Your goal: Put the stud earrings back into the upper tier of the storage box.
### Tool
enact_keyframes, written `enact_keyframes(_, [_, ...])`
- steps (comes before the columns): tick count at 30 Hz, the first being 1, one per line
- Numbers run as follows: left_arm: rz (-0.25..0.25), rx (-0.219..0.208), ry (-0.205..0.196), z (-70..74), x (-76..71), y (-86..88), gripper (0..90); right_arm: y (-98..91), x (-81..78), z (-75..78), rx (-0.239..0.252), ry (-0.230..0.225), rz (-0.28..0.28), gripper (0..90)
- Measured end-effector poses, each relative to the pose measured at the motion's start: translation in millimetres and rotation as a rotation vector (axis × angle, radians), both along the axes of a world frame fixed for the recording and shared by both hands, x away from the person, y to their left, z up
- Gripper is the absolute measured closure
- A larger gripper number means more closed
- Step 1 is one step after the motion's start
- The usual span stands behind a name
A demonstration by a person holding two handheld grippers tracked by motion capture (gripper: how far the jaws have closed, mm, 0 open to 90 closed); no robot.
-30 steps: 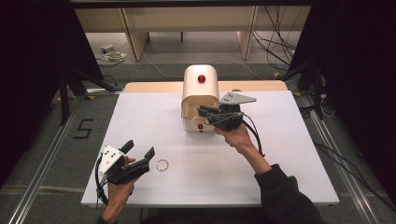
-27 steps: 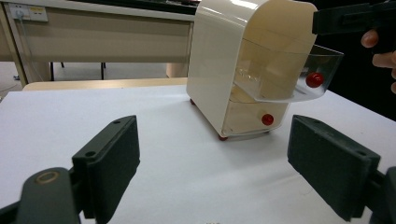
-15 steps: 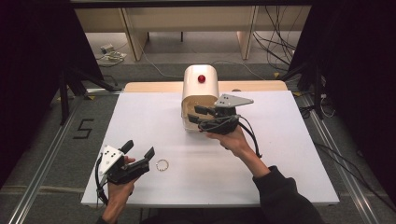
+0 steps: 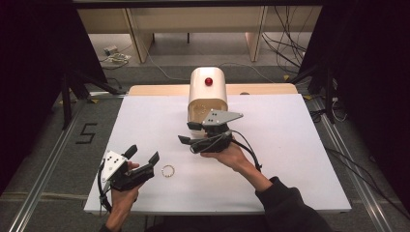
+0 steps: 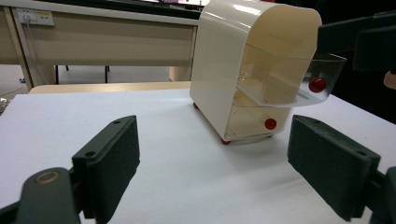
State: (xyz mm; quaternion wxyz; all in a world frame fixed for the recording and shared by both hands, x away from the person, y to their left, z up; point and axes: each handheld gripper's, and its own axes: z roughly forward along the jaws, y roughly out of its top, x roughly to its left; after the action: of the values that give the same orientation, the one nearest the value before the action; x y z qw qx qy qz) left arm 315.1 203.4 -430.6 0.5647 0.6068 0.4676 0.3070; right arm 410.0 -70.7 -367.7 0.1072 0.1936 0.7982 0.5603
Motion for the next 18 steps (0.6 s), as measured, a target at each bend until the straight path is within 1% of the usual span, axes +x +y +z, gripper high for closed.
enact_keyframes(3, [0.001, -0.003, -0.001, 0.3, -0.1, 0.5, 16.1, 5.9, -1.6, -6.2, -0.023, 0.009, 0.009, 42.7])
enact_keyframes(5, [0.001, -0.002, 0.000, 0.0, -0.1, 0.6, 16.1, 10.7, -1.9, -11.9, -0.047, 0.015, 0.014, 41.7])
enact_keyframes(11, [0.003, -0.002, -0.002, -0.1, -0.1, 0.5, 16.0, 19.4, -2.3, -25.2, -0.086, 0.037, 0.025, 40.3])
enact_keyframes(18, [0.003, -0.003, -0.004, 0.0, -0.2, 0.3, 16.0, 28.5, 1.2, -40.5, -0.147, 0.077, 0.028, 37.5])
